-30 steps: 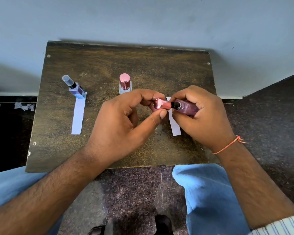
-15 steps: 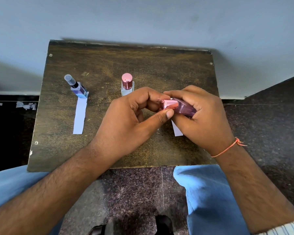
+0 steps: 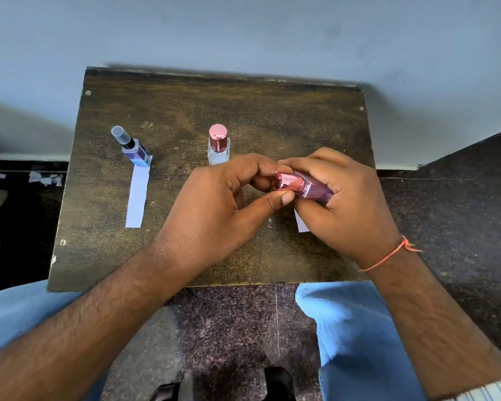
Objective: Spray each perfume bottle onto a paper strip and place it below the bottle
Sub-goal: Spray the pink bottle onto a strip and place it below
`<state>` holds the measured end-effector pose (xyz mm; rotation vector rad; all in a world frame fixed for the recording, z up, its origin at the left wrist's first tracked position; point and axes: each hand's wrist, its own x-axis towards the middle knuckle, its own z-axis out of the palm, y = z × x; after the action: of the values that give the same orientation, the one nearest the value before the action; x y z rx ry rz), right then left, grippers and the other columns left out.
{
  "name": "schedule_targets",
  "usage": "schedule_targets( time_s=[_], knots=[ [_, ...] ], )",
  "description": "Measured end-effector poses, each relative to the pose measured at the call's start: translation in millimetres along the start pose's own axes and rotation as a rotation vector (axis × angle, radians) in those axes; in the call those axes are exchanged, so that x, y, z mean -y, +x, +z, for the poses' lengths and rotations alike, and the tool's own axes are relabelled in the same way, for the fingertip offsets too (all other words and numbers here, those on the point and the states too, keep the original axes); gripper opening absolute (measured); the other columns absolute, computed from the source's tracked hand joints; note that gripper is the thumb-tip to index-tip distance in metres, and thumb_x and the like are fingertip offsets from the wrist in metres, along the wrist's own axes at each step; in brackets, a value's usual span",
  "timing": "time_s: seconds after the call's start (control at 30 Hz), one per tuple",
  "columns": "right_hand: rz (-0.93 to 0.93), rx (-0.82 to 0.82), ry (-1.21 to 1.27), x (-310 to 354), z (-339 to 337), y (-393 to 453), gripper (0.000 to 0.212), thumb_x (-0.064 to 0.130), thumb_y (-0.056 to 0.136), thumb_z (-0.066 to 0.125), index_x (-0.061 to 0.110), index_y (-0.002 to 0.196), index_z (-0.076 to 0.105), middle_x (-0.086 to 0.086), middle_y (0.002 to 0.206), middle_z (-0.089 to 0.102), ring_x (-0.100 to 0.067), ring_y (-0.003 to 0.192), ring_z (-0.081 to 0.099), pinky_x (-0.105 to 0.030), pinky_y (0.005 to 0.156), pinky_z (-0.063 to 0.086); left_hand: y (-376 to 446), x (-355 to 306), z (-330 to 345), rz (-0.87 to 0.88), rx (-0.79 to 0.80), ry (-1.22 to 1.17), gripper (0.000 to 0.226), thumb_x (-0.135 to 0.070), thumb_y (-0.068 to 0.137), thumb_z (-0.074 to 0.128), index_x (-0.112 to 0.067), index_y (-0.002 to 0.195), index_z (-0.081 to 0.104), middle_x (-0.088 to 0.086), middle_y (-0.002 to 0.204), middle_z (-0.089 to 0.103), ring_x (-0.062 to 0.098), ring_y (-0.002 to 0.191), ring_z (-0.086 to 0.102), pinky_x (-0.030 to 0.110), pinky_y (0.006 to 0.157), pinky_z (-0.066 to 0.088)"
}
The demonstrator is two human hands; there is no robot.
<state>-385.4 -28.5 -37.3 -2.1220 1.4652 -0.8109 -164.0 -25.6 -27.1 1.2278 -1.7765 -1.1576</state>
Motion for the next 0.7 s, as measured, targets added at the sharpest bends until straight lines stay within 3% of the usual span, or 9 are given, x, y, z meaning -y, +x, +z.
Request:
schedule_targets(
  time_s=[0.07, 0.13, 0.3, 0.37, 0.47, 0.5, 0.6, 0.63, 0.7],
  knots=[
    [0.01, -0.002, 0.06, 0, -1, -1, 0.037, 0.003, 0.088, 0.081, 0.012, 0.123, 0.078, 0.001, 0.103, 0.073, -0.009, 0.094, 0.069, -0.024, 0.081, 0.054, 0, 0, 2, -0.013, -0.006, -0.1, 0.025, -0.031, 0.093, 0.083, -0.033, 0.118, 0.079, -0.013, 0.095, 0.077, 0.007, 0.042, 0.039, 0.017, 0.041, 0.03],
    [0.055, -0.019, 0.179, 0, -1, -2, 0.039, 0.001, 0.087, 0.083, 0.01, 0.123, 0.072, 0.001, 0.107, 0.073, -0.015, 0.098, 0.072, -0.037, 0.083, 0.059, 1, 0, 3, -0.015, -0.013, -0.15, 0.028, -0.028, 0.094, 0.084, -0.029, 0.122, 0.08, -0.01, 0.1, 0.079, 0.005, 0.044, 0.038, 0.017, 0.041, 0.03],
    [0.186, -0.028, 0.447, -1, 4, -3, 0.037, 0.001, 0.087, 0.079, 0.017, 0.113, 0.058, -0.008, 0.101, 0.069, -0.039, 0.091, 0.068, -0.063, 0.077, 0.057, 2, 2, 4, 0.058, 0.024, -0.03, 0.032, -0.025, 0.1, 0.078, -0.023, 0.131, 0.076, -0.011, 0.101, 0.074, 0.006, 0.045, 0.039, 0.015, 0.046, 0.033],
    [0.214, -0.064, 0.514, -1, 2, -1, 0.037, 0.002, 0.088, 0.079, 0.022, 0.113, 0.061, -0.017, 0.104, 0.071, -0.045, 0.095, 0.069, -0.064, 0.081, 0.059, 1, 3, 5, 0.056, 0.018, 0.003, 0.038, -0.025, 0.1, 0.077, -0.02, 0.138, 0.073, -0.015, 0.103, 0.073, 0.005, 0.047, 0.042, 0.011, 0.049, 0.033],
    [0.234, -0.098, 0.541, -6, -2, 3, 0.032, 0.004, 0.091, 0.084, 0.013, 0.117, 0.068, -0.011, 0.108, 0.077, -0.022, 0.098, 0.076, -0.041, 0.087, 0.064, 0, 3, 5, 0.057, 0.043, 0.087, 0.045, -0.027, 0.101, 0.075, -0.022, 0.145, 0.068, -0.017, 0.103, 0.072, 0.003, 0.05, 0.047, 0.005, 0.055, 0.033],
    [0.244, -0.109, 0.539, -9, -3, 4, 0.031, 0.005, 0.091, 0.085, 0.009, 0.117, 0.069, -0.011, 0.111, 0.077, -0.019, 0.101, 0.076, -0.039, 0.09, 0.064, -1, 3, 4, 0.056, 0.065, 0.12, 0.044, -0.028, 0.102, 0.075, -0.023, 0.145, 0.068, -0.017, 0.104, 0.073, 0.0, 0.053, 0.049, 0.003, 0.056, 0.032],
    [0.246, -0.153, 0.47, -18, -7, 6, 0.031, 0.016, 0.09, 0.088, 0.005, 0.114, 0.073, -0.019, 0.123, 0.075, -0.038, 0.11, 0.076, -0.058, 0.087, 0.065, -4, 3, 2, 0.09, 0.158, 0.237, 0.043, -0.029, 0.103, 0.074, -0.021, 0.145, 0.068, -0.015, 0.111, 0.074, -0.017, 0.07, 0.056, -0.002, 0.067, 0.038],
    [0.251, -0.175, 0.418, -21, -9, 7, 0.03, 0.02, 0.09, 0.089, 0.007, 0.113, 0.075, -0.018, 0.122, 0.076, -0.04, 0.107, 0.075, -0.061, 0.082, 0.063, -5, 2, 1, 0.125, 0.197, 0.298, 0.044, -0.032, 0.104, 0.071, -0.022, 0.147, 0.066, -0.015, 0.118, 0.072, -0.017, 0.082, 0.06, 0.002, 0.076, 0.047],
    [0.255, -0.207, 0.334, -23, -12, 10, 0.031, 0.028, 0.089, 0.09, 0.011, 0.111, 0.078, -0.014, 0.117, 0.079, -0.041, 0.1, 0.074, -0.064, 0.077, 0.058, -11, 0, 3, 0.17, 0.264, 0.451, 0.048, -0.041, 0.105, 0.063, -0.03, 0.152, 0.058, -0.016, 0.142, 0.059, -0.003, 0.104, 0.069, 0.03, 0.084, 0.065]
  ],
)
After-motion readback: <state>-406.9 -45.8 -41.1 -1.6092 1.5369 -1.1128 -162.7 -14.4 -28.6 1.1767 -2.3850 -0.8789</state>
